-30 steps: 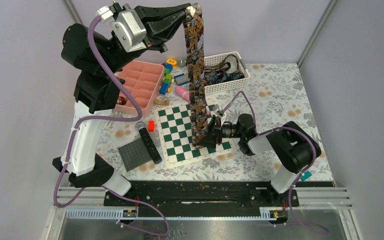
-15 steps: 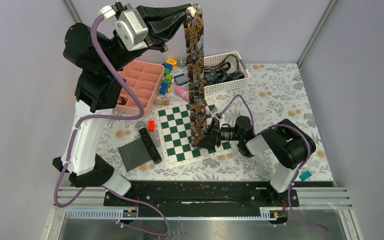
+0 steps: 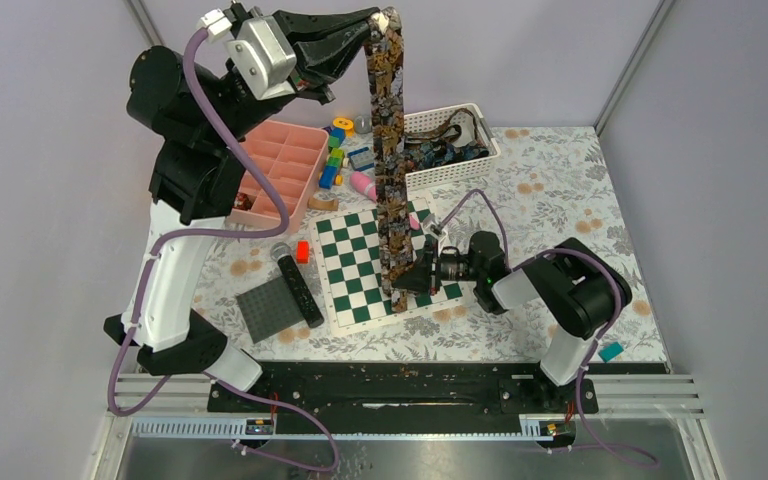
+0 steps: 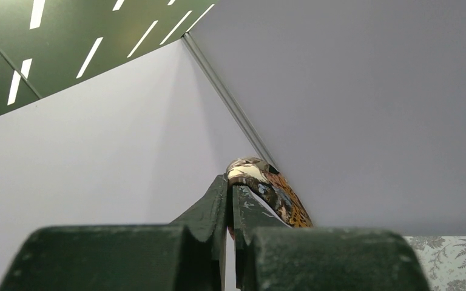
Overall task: Roll the ties
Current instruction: Flatten out the tie at the center of the board.
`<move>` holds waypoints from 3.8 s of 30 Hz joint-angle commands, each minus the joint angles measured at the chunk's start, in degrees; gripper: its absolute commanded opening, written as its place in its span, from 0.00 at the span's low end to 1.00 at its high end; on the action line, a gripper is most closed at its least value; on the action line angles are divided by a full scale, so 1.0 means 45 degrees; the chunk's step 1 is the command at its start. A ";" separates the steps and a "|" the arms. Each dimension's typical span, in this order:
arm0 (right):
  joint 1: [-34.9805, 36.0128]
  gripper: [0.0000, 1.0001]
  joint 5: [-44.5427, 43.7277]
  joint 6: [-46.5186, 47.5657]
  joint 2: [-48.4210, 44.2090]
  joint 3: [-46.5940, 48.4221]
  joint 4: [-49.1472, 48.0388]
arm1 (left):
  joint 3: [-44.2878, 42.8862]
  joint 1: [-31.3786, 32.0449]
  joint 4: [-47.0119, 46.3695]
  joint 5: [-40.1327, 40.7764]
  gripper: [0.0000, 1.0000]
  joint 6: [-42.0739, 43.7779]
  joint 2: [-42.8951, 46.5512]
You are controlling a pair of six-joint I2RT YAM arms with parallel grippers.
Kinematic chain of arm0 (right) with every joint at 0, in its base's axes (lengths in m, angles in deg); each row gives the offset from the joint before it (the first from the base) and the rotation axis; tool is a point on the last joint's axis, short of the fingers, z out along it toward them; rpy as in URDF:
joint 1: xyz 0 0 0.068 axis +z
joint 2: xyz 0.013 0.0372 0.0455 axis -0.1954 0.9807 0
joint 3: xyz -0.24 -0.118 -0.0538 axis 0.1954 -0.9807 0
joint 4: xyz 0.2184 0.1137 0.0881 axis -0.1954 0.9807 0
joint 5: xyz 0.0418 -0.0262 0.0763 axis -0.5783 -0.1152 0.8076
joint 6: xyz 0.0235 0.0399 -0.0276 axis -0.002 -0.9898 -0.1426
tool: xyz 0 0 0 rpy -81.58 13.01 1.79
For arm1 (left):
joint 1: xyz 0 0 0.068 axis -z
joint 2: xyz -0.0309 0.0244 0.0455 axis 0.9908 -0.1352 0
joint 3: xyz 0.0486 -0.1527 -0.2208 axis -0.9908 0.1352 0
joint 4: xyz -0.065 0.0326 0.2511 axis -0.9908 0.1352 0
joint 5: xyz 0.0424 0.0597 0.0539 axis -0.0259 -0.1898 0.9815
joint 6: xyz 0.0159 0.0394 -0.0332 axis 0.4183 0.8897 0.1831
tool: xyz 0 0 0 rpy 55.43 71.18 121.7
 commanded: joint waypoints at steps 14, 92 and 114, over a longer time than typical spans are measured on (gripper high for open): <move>-0.0053 0.00 -0.7112 0.3138 -0.4402 0.7889 2.4844 | 0.2547 -0.1796 -0.1412 0.6045 0.00 -0.1012 -0.0007; -0.3578 0.19 -1.7585 0.1358 0.1636 1.1967 3.6156 | 2.0665 0.0661 -1.2092 1.7857 0.00 -0.7105 0.0035; -0.3619 0.79 -1.8828 0.0409 -0.0124 1.2378 3.3871 | 2.0345 0.0651 -1.2279 1.7251 0.00 -0.6880 -0.0540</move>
